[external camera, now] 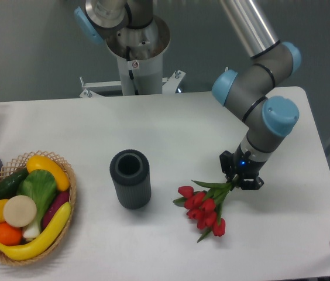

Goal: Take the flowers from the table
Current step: 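Lift the gripped tulip bunch up off the table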

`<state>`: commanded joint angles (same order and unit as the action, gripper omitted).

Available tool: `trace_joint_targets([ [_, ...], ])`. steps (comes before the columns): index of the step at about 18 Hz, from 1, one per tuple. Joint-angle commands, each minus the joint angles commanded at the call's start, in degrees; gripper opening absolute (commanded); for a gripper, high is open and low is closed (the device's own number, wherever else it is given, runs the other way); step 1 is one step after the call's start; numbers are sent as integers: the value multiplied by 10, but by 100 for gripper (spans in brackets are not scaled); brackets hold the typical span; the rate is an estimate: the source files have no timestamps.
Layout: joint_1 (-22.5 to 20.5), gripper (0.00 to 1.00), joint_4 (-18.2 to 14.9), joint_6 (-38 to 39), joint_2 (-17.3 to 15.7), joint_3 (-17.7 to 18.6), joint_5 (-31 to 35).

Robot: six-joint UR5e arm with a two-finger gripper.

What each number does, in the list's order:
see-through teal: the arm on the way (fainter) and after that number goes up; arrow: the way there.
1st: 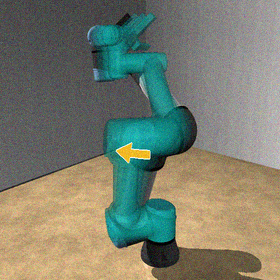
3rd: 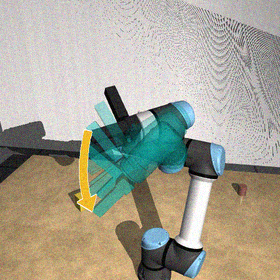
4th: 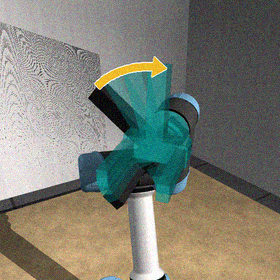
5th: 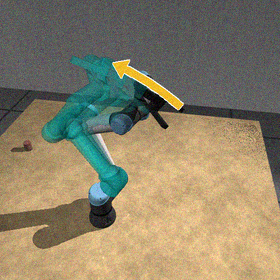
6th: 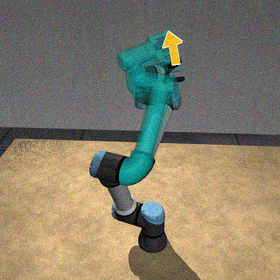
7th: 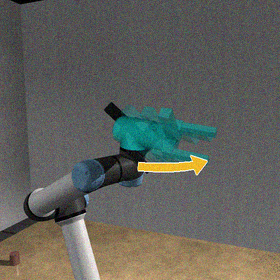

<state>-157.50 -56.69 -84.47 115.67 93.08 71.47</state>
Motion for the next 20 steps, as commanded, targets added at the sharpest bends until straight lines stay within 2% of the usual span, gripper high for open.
trace_joint_targets([
  [10,-27,22,0,72,-69,0,-236],
  [16,-28,22,0,115,-91,5,-362],
  [20,-55,22,0,146,-110,10,-436],
])
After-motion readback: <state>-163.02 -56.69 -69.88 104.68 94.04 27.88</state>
